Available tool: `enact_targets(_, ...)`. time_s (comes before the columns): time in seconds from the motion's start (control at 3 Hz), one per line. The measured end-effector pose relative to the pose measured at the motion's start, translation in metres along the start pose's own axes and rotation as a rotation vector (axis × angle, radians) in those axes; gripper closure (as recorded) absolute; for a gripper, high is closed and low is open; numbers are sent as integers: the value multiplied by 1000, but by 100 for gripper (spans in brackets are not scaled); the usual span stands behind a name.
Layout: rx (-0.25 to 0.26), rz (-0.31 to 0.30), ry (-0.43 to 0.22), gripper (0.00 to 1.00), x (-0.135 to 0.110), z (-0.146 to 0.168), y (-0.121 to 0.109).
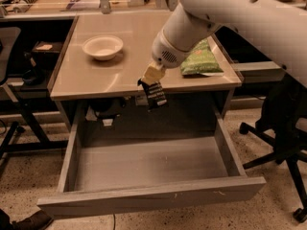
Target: Pick rxbar chocolate from top drawer and place on counter
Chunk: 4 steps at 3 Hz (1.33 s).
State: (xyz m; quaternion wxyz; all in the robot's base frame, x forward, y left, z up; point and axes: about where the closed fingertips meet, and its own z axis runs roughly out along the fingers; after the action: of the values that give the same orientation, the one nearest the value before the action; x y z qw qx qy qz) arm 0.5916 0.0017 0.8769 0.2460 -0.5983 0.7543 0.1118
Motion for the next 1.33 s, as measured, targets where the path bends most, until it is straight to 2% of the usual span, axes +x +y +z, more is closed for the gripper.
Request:
enact_targets(0.33,19,-10,-3,100,-7,-13,-27)
enact_targets(0.67,28,-7,-25,100,-2,-15,-57)
enact_targets(1.33,9,15,-73,100,10,5,-111)
